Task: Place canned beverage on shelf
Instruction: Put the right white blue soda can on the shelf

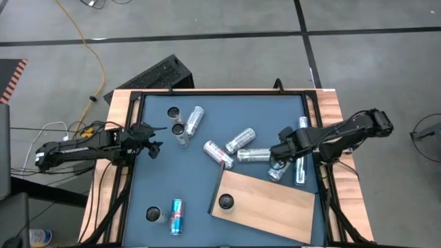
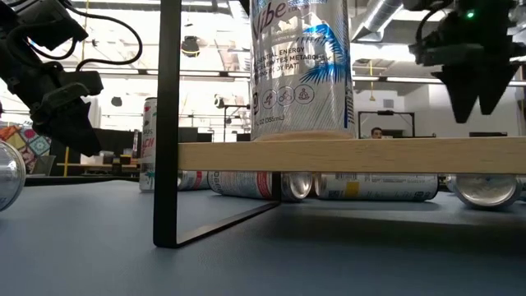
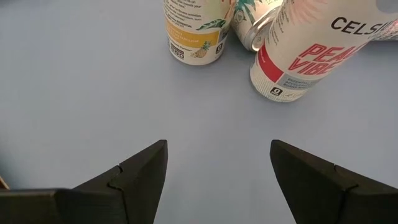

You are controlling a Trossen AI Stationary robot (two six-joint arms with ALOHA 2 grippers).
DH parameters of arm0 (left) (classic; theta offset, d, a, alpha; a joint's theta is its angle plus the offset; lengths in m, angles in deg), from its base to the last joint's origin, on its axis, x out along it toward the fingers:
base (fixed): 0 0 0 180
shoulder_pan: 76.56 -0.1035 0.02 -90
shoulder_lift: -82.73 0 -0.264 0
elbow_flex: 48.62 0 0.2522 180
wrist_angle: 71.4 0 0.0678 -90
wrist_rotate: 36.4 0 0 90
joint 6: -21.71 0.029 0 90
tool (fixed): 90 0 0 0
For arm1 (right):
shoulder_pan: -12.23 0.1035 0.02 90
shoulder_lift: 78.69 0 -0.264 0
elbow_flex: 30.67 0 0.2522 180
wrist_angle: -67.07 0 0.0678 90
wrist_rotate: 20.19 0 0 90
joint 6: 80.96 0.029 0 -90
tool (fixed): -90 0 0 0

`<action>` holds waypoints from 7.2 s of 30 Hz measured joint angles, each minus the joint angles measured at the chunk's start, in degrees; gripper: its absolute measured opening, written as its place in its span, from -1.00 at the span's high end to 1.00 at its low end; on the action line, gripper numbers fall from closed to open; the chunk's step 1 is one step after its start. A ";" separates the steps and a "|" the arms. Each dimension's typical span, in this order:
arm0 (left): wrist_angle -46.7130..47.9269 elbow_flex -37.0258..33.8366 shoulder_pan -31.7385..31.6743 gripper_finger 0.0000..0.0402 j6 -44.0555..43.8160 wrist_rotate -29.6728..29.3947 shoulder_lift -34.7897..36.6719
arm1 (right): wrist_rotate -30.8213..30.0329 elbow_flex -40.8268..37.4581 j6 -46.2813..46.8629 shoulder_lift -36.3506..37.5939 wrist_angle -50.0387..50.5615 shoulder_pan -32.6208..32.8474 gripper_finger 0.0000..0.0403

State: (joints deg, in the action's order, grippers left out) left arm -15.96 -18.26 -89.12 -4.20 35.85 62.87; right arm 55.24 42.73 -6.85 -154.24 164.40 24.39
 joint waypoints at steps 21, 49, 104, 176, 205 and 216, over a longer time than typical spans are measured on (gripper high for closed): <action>0.07 0.00 0.00 -0.34 0.00 0.00 0.00 | -0.12 -9.12 29.13 1.63 -15.36 5.07 -0.82; 0.04 0.00 -0.02 -0.34 0.00 0.00 0.00 | -0.11 -25.85 47.45 1.46 -33.39 5.40 -0.35; 0.03 0.00 -0.02 -0.34 0.00 -0.02 0.00 | -50.16 -18.67 -88.04 -10.03 -142.04 32.12 -0.12; 0.07 0.00 0.00 -0.34 0.00 0.00 0.00 | -24.39 -22.97 -89.14 -35.39 -170.80 19.29 -0.14; 0.07 0.00 -0.02 -0.34 0.00 0.00 0.00 | -24.39 -23.10 -84.92 -36.35 -168.18 17.61 -0.34; 0.04 0.00 -0.01 -0.34 0.00 0.01 0.00 | -24.25 -22.90 -85.79 -36.15 -165.47 17.40 -0.42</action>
State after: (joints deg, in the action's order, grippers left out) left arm -15.92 -18.26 -89.13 -4.20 35.86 62.87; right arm 30.99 19.83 -92.64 -190.39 -1.07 41.79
